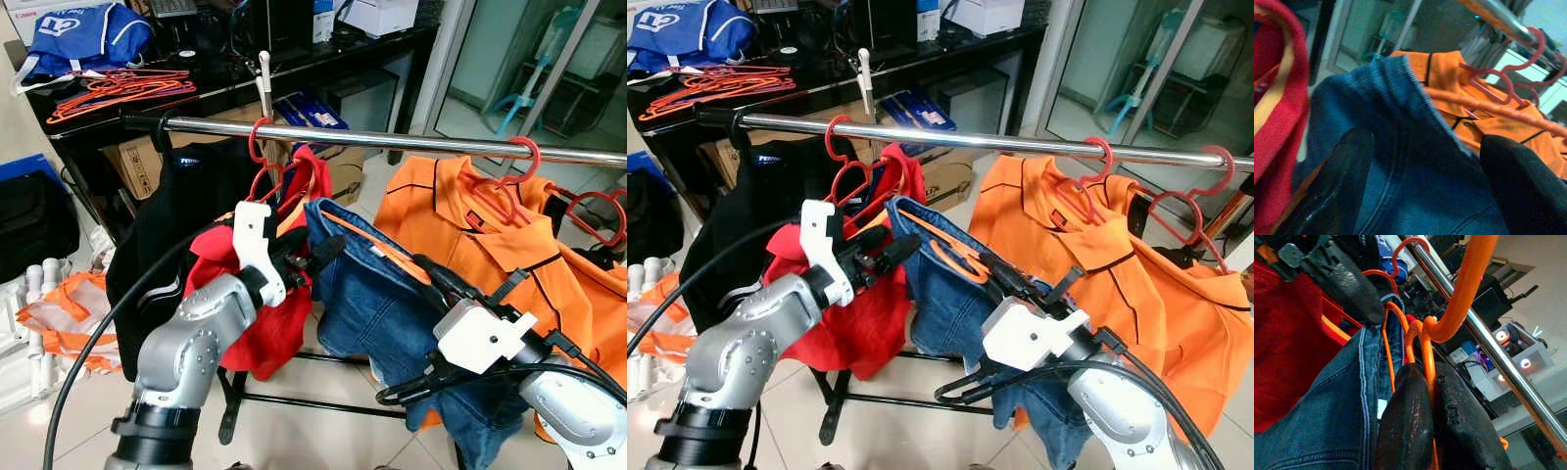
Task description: Hang hanger
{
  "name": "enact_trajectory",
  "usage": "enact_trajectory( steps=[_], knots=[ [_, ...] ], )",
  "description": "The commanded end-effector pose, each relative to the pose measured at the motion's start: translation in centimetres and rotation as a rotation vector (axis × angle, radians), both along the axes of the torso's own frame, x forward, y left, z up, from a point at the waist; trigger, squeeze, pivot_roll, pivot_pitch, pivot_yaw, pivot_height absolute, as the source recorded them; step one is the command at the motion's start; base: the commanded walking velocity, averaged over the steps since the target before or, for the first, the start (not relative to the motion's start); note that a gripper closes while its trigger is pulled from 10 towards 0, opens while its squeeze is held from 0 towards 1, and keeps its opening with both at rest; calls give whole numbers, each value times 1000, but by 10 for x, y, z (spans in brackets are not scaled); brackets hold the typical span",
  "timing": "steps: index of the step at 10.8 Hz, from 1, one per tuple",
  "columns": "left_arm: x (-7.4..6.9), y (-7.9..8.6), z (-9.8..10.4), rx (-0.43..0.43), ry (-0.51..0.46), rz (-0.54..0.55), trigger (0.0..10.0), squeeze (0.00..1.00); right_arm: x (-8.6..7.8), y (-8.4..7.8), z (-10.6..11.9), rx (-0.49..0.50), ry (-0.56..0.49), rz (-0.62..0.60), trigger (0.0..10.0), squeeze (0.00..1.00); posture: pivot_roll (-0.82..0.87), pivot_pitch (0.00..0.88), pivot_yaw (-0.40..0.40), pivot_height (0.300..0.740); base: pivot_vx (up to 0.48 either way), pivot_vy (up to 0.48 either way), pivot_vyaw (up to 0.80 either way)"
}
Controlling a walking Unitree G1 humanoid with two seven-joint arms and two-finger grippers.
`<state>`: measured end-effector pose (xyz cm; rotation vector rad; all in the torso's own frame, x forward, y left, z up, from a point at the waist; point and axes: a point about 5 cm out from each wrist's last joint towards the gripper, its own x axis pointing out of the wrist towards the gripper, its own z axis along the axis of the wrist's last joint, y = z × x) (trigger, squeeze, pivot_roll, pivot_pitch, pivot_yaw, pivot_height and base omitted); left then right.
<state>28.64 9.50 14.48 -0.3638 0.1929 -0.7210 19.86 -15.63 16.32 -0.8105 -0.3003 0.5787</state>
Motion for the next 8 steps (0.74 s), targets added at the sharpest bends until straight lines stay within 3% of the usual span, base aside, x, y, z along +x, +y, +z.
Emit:
enact_trajectory(
  steps=[1, 4, 6, 7, 8],
  knots=[
    [2, -2, 5, 10, -27, -25, 10000, 0, -1, 5, 7, 7, -51, 29, 0, 0, -80, 0, 11, 740, 0, 0, 0],
    [15, 3, 0, 93, -16, 21, 10000, 0, -2, 8, 2, 8, -46, 45, 0, 0, -87, 0, 12, 740, 0, 0, 0],
    [17, 9, -3, 103, 9, 56, 10000, 0, -2, 4, 0, -2, -44, 27, 0, 0, -86, 0, 8, 740, 0, 0, 0],
    [14, 9, -3, 104, 7, 47, 8157, 0, -1, 3, 0, -2, -44, 24, 0, 0, -85, 0, 7, 740, 0, 0, 0],
    [12, 10, -5, 109, 9, 46, 0, 0, 0, 3, 0, -1, -45, 23, 0, 0, -81, 0, 5, 740, 0, 0, 0]
  ],
)
